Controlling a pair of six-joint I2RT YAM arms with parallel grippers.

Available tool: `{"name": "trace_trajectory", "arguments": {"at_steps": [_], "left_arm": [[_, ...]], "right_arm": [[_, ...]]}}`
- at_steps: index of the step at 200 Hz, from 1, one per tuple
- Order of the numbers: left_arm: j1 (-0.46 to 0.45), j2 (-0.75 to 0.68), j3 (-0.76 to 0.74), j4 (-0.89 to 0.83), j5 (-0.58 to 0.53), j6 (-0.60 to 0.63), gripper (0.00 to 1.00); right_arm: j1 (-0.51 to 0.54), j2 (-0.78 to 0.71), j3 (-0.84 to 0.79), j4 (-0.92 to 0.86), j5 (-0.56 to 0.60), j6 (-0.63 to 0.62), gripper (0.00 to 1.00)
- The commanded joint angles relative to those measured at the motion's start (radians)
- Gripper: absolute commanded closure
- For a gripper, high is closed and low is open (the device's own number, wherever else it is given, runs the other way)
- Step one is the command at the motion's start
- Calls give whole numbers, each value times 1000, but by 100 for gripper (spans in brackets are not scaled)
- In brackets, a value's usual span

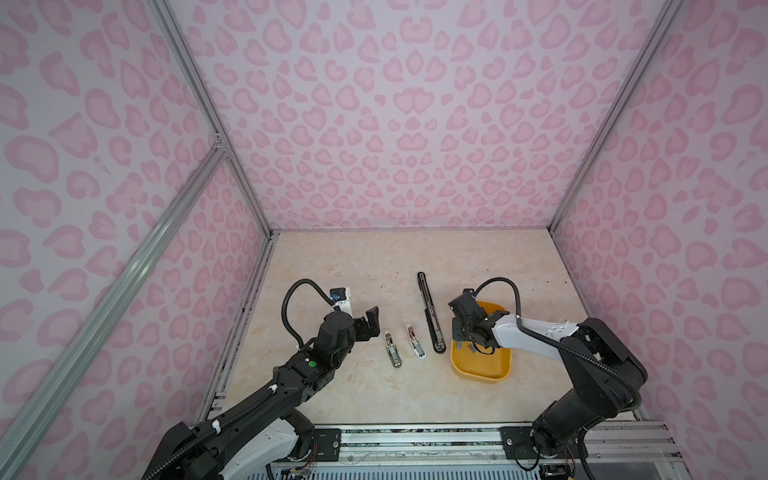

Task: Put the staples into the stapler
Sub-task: 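Lower the right gripper into the yellow tray and grasp a grey staple strip, then lift the staple strip out of the tray with the right gripper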

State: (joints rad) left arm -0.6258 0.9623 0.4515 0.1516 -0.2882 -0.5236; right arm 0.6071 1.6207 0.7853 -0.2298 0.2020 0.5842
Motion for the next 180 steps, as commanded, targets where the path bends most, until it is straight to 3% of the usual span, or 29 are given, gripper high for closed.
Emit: {"name": "trace_trajectory", "arguments": {"at_steps": [1, 103, 137, 180], "left_arm": [[0, -4, 1, 14, -12, 1, 3], [10, 15, -7, 19, -23, -53, 3], [84, 19, -25, 8, 19, -133, 3], [140, 14, -32, -17, 53, -181, 3]], "right_arm": [[2, -7, -4, -42, -10, 11, 86], [23, -238, -80, -10, 81, 4, 91], [79, -348, -50, -23, 121, -24, 91], [231, -412, 29, -13, 135, -88, 92]]}}
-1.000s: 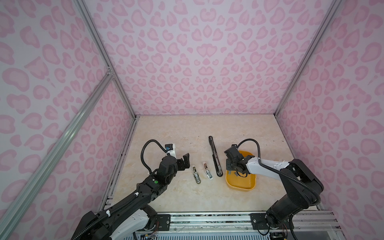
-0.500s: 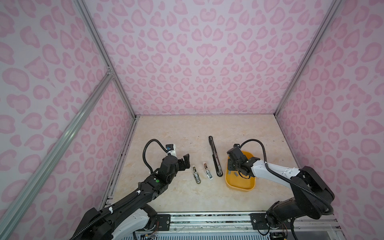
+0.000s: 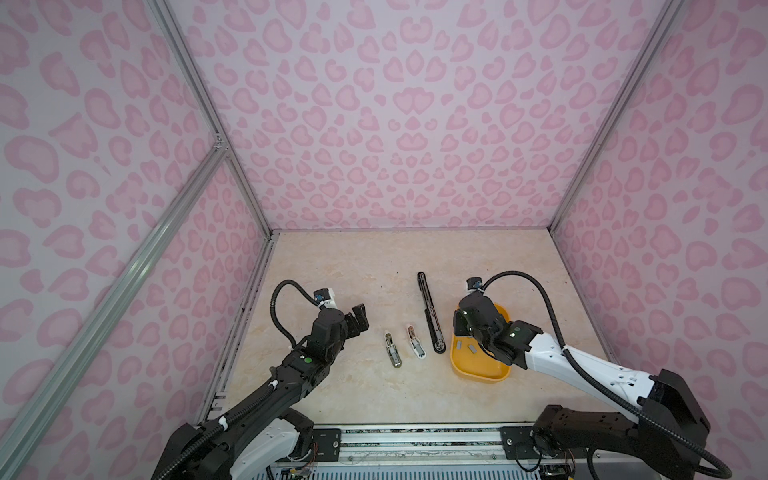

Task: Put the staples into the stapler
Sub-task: 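Lift the staple strip out of the tray with the right gripper, then carry the staple strip with the right gripper over the open white stapler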

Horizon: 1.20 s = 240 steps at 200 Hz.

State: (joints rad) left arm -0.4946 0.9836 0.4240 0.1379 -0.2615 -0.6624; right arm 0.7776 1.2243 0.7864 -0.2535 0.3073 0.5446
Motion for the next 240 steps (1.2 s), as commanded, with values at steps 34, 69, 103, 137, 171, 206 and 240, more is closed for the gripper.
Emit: {"name": "trace_trajectory", "arguments": {"at_steps": [34, 69, 103, 137, 171, 206, 240], "left_arm": [[10, -32, -13, -11, 15, -54, 3], [17, -41, -18, -12, 10, -60, 3], [31, -44, -26, -7, 22, -65, 3], [39, -42, -33, 3, 24, -64, 3], [57, -36, -35, -1, 37, -66, 3], [66, -29, -33, -3, 44, -69, 3], [67, -38, -31, -11, 41, -64, 3]], "right_arm": [[189, 19, 83, 94, 36, -99, 92], [292, 139, 137, 148, 48, -143, 94], [327, 229, 119, 238, -27, -134, 94], [342, 309, 117, 275, -77, -97, 95], [348, 365, 126, 281, -79, -79, 96], [356, 398, 110, 313, -70, -39, 96], [391, 412, 95, 335, -24, -31, 98]]}}
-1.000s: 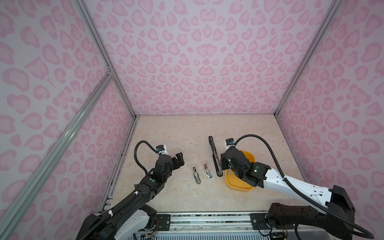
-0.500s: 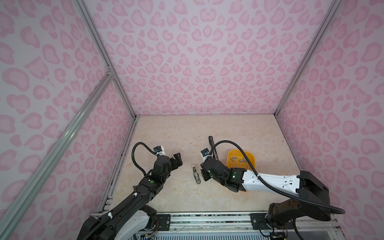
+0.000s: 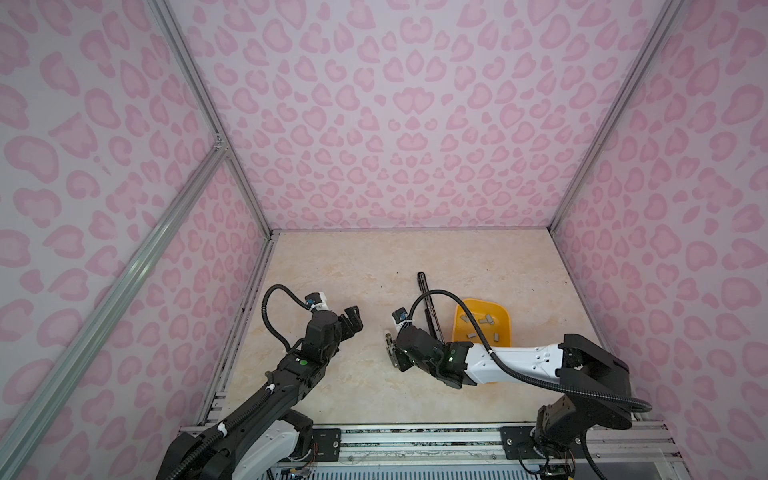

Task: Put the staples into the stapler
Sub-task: 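Carry the staple strip with the right gripper over the open white stapler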

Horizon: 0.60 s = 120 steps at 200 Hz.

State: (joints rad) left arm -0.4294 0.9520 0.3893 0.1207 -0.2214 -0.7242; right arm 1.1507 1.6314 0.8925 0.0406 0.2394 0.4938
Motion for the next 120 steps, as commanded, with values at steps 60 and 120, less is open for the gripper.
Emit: {"name": "trace_trajectory", "arguments": {"at_steps": [60, 120], "left_arm": [[3, -6, 4, 6, 2, -4, 3], [3, -15, 8, -4, -6, 3, 3]], "right_arm": [[34, 9, -36, 67, 89, 41, 98], [49, 89, 14, 28, 74, 78, 99]]}}
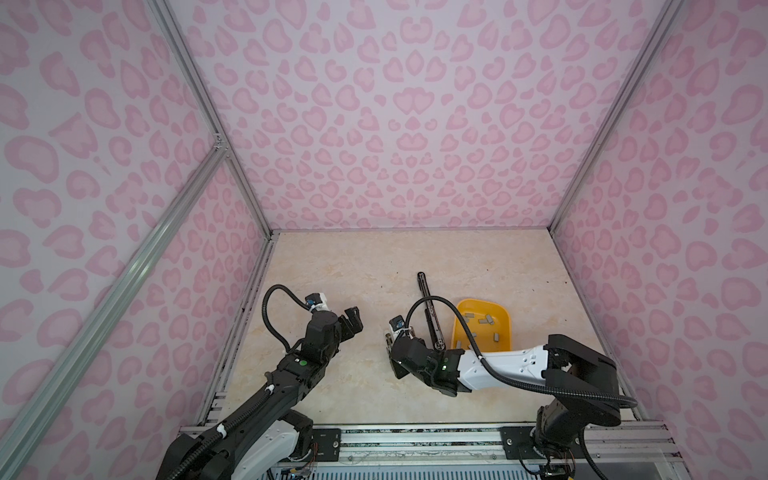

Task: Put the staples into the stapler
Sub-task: 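Carry the staple strip with the right gripper over the open white stapler, then lower the staple strip with the right gripper into the white stapler's channel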

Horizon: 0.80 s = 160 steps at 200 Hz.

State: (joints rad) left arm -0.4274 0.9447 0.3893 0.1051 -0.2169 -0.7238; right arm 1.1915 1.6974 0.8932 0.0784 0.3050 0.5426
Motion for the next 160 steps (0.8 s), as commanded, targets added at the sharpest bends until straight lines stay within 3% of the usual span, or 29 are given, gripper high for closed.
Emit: {"name": "trace_trajectory", "arguments": {"at_steps": [1, 160], "left_arm": [[1, -7, 8, 11, -10, 3, 3], [1, -7, 6, 12, -12, 3, 3]], "right_arm": [[8, 23, 13, -9, 7, 29, 99], [23, 100, 70, -101, 62, 114, 100]]}}
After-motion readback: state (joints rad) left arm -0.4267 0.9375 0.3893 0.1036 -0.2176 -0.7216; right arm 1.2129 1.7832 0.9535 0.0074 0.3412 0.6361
